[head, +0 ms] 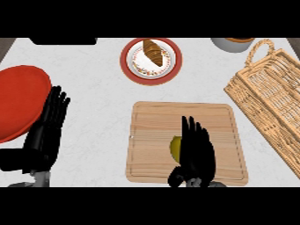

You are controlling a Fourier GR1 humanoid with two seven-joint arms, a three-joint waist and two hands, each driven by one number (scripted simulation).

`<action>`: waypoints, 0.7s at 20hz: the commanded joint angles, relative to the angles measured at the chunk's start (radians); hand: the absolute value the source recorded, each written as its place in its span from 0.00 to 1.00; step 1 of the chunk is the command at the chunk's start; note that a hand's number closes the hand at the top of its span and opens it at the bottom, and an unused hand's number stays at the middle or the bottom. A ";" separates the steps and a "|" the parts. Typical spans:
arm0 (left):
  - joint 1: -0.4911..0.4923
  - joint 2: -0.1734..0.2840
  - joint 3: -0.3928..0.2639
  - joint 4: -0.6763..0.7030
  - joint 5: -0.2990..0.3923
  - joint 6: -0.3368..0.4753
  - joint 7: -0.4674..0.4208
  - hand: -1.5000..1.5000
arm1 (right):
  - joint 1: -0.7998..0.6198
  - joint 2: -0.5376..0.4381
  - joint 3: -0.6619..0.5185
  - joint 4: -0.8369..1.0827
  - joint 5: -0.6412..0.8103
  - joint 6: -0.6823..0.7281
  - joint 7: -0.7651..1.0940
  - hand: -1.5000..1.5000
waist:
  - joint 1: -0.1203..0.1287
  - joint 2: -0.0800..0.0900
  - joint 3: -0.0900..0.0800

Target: Pick the lemon from the cutting board and place it in the basket

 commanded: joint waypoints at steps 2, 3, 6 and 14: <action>-0.086 -0.028 0.046 0.100 -0.006 -0.038 -0.003 0.50 | 0.038 0.006 -0.036 0.064 0.024 -0.076 -0.029 0.00 | -0.005 0.001 0.000; -0.047 -0.027 0.043 0.067 -0.022 -0.044 -0.009 0.50 | -0.043 0.006 -0.004 0.119 -0.020 -0.105 0.028 0.00 | 0.000 0.001 0.000; -0.057 -0.062 0.023 0.026 -0.059 -0.010 0.032 0.50 | -0.035 0.007 0.055 0.135 -0.044 -0.127 0.053 1.00 | 0.000 0.000 0.000; 0.009 -0.104 0.016 -0.005 -0.087 -0.025 0.021 0.50 | 0.033 -0.012 0.032 0.101 0.031 0.009 -0.085 1.00 | -0.002 -0.001 0.000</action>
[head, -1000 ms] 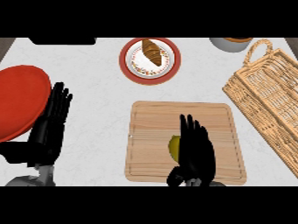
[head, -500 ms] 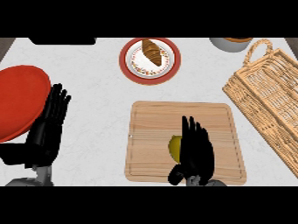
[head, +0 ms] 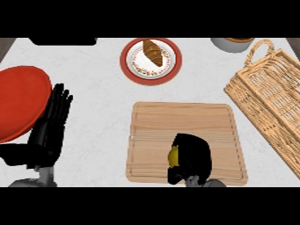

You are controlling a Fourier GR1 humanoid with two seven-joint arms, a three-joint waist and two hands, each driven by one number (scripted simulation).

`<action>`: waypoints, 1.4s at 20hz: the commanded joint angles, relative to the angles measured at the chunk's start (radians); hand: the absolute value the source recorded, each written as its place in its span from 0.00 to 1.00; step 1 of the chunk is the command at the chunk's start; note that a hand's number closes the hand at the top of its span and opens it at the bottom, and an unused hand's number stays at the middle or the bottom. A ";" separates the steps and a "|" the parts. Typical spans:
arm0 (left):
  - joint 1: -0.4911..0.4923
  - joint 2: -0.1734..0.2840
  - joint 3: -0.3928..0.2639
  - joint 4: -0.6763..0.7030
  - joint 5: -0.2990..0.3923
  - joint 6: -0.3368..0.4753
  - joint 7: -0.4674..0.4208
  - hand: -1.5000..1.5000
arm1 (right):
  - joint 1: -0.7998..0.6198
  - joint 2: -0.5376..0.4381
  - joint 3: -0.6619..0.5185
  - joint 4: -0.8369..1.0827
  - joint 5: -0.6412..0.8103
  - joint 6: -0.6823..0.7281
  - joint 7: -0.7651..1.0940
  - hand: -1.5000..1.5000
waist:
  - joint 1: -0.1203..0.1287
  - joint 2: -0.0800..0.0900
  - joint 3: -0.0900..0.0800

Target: Pick the lemon from the cutting board and place it in the basket

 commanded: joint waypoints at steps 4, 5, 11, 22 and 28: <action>0.022 -0.002 0.053 0.037 0.008 -0.068 -0.039 0.50 | -0.014 0.014 0.029 0.026 0.069 0.042 -0.002 1.00 | 0.001 0.002 0.000; -0.004 -0.027 0.020 -0.032 -0.030 -0.027 0.047 0.50 | 0.024 -0.005 0.023 0.002 0.075 0.041 -0.043 1.00 | 0.000 0.002 0.000; -0.023 -0.025 0.025 0.013 -0.022 -0.051 0.000 0.50 | -0.231 0.015 -0.239 0.275 0.037 -0.130 0.070 1.00 | 0.027 0.019 0.002; -0.035 -0.035 -0.002 -0.009 -0.025 -0.060 0.020 0.50 | -0.533 0.015 -0.504 0.542 0.209 -0.443 0.237 1.00 | 0.081 0.029 0.002; 0.000 -0.032 -0.009 0.006 -0.046 -0.055 0.004 0.50 | -0.699 0.015 -0.525 0.538 0.320 -0.617 0.271 1.00 | 0.074 0.016 0.000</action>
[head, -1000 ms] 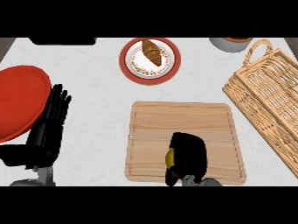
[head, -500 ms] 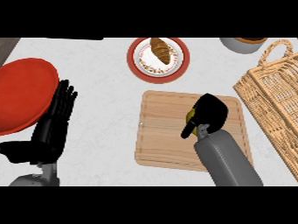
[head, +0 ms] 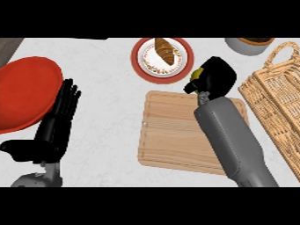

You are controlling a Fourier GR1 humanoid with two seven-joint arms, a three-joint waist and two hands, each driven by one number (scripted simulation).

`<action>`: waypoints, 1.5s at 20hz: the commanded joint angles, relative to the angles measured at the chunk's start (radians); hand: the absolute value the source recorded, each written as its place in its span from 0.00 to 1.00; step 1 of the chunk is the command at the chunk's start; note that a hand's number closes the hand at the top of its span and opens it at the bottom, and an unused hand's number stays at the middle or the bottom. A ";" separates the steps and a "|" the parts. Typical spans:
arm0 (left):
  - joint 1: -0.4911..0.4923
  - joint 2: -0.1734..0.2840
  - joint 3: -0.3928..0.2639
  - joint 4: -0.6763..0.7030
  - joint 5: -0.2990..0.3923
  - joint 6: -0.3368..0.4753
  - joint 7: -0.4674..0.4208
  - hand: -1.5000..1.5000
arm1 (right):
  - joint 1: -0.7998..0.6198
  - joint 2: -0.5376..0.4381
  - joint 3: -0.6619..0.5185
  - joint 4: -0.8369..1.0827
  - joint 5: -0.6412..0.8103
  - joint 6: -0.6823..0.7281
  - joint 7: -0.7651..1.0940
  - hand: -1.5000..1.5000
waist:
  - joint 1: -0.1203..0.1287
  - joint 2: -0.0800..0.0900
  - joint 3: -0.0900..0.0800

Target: Pick the lemon from the cutting board and place it in the basket

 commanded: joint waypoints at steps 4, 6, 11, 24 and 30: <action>-0.005 -0.012 0.011 0.030 -0.010 0.015 -0.012 0.50 | -0.200 0.008 0.025 0.005 0.127 -0.196 0.222 1.00 | -0.025 -0.014 -0.002; -0.028 -0.006 0.015 0.035 -0.015 0.019 0.010 0.50 | -0.219 0.008 0.041 0.006 0.135 -0.233 0.262 1.00 | -0.023 -0.014 -0.002; 0.011 0.015 0.043 0.029 0.022 -0.020 -0.014 0.50 | -0.278 0.008 -0.009 0.046 0.167 -0.216 0.334 1.00 | -0.027 -0.014 -0.003; 0.056 0.018 0.059 0.021 0.011 -0.014 -0.034 0.50 | -0.190 0.008 -0.107 -0.018 0.346 0.029 0.396 1.00 | -0.076 -0.025 -0.002; 0.032 0.013 0.073 0.005 0.011 0.009 0.017 0.50 | -0.061 0.008 -0.127 -0.241 0.381 0.079 0.360 1.00 | -0.093 -0.031 -0.001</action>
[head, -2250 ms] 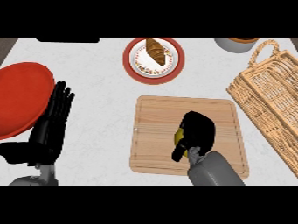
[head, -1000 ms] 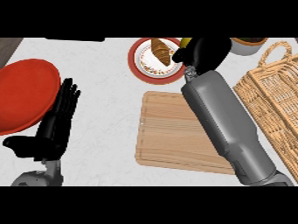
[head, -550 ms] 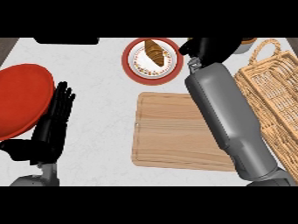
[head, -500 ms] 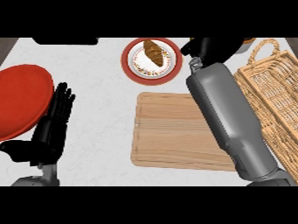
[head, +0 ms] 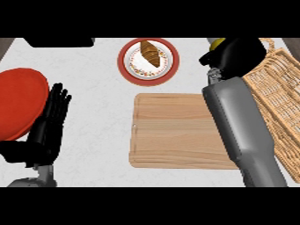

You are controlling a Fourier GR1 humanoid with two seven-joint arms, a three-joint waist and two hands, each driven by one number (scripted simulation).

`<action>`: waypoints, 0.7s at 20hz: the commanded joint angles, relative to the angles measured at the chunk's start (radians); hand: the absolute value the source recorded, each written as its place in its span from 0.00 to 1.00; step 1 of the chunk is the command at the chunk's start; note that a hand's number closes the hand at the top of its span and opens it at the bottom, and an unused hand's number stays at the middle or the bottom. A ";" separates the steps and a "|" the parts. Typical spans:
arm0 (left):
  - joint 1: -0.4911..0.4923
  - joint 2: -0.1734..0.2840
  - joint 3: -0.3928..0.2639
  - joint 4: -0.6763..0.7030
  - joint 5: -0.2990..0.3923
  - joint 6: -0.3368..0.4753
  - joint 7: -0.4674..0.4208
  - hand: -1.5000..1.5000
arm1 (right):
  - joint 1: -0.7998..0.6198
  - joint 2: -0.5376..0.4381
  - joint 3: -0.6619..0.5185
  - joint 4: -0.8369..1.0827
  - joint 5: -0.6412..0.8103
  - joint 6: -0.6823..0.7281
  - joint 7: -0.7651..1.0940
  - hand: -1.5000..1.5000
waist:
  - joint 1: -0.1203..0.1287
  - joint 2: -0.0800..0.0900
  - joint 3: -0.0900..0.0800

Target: Pick the lemon from the cutting board and place it in the basket

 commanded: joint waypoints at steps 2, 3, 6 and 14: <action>0.042 -0.015 -0.005 -0.023 -0.004 0.003 -0.031 0.50 | 0.126 0.005 -0.047 -0.158 0.040 0.068 0.157 1.00 | -0.006 -0.001 0.000; 0.045 -0.013 0.004 -0.003 0.009 -0.009 -0.031 0.50 | 0.172 0.005 -0.061 -0.186 0.050 0.034 0.127 1.00 | -0.006 0.002 0.000; 0.034 -0.004 -0.008 -0.045 -0.007 -0.007 0.003 0.50 | 0.194 0.005 -0.051 -0.306 0.034 0.166 0.124 1.00 | 0.000 0.000 0.000; 0.035 -0.027 -0.002 -0.033 -0.016 0.002 -0.016 0.50 | 0.436 0.003 -0.138 -0.449 -0.018 0.179 -0.050 1.00 | 0.003 0.006 0.001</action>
